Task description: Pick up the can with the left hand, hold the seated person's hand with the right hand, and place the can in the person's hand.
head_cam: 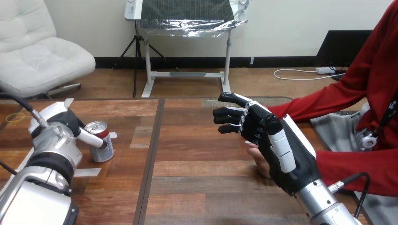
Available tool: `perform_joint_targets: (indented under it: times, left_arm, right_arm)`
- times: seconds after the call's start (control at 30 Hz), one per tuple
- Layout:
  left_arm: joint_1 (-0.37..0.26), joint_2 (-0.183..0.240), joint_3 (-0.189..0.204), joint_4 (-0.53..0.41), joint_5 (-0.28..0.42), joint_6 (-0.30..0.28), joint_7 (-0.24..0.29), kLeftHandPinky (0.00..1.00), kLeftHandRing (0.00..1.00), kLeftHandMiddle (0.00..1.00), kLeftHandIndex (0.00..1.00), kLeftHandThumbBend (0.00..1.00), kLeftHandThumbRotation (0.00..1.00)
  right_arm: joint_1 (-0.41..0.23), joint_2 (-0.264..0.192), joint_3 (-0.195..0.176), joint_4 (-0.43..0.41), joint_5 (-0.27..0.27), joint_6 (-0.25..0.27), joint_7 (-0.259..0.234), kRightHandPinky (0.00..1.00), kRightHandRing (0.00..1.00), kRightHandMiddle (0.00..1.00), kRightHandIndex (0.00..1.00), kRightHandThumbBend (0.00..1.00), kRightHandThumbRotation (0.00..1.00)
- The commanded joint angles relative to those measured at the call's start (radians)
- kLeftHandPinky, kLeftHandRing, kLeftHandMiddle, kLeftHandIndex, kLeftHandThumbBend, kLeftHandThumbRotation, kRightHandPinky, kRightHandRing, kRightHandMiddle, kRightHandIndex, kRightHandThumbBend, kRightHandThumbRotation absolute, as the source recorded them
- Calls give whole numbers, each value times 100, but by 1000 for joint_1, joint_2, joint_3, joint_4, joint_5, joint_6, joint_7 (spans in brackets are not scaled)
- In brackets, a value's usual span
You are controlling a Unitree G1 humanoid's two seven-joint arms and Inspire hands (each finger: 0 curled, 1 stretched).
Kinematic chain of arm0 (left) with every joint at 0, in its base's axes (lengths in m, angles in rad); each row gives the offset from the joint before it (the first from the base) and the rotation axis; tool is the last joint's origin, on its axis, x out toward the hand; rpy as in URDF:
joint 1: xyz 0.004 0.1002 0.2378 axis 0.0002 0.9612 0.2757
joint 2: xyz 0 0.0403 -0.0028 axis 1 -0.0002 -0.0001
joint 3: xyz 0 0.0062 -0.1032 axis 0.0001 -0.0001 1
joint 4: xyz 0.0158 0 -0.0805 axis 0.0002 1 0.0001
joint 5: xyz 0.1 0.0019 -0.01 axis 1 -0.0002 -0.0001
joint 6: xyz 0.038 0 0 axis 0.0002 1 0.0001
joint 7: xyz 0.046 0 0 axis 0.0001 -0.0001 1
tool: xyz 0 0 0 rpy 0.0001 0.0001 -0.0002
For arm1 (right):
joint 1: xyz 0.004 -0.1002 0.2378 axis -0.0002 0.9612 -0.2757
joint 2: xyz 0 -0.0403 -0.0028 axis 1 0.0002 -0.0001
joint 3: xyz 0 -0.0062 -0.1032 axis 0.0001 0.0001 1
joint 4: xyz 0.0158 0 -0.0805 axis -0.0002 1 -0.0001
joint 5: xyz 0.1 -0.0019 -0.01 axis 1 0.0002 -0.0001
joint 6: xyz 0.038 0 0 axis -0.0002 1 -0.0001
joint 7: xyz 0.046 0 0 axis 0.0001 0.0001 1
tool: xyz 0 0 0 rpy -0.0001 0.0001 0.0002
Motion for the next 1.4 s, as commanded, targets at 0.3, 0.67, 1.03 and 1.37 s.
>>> perform_joint_targets:
  times: [0.3, 0.67, 1.03, 1.37]
  left_arm:
    - [-72, 9, 3, -37, 1, -11, 12, 45, 65, 73, 72, 83, 29]
    - [-69, 8, 16, -45, -13, -21, 22, 46, 65, 73, 72, 82, 29]
    - [-69, 8, 17, -44, -20, -26, 23, 46, 65, 73, 74, 82, 30]
    - [-70, 7, 22, -45, -21, -30, 17, 47, 67, 74, 76, 83, 32]
  right_arm:
    - [-59, -9, -6, -34, 15, -6, 0, 72, 76, 76, 83, 81, 100]
    - [-61, -9, -6, -31, 14, -5, -2, 73, 76, 76, 83, 82, 100]
    - [-64, -10, -3, -29, 10, -11, 1, 73, 76, 76, 84, 81, 100]
    - [-60, -10, -3, -35, 5, -7, -5, 73, 76, 76, 84, 81, 100]
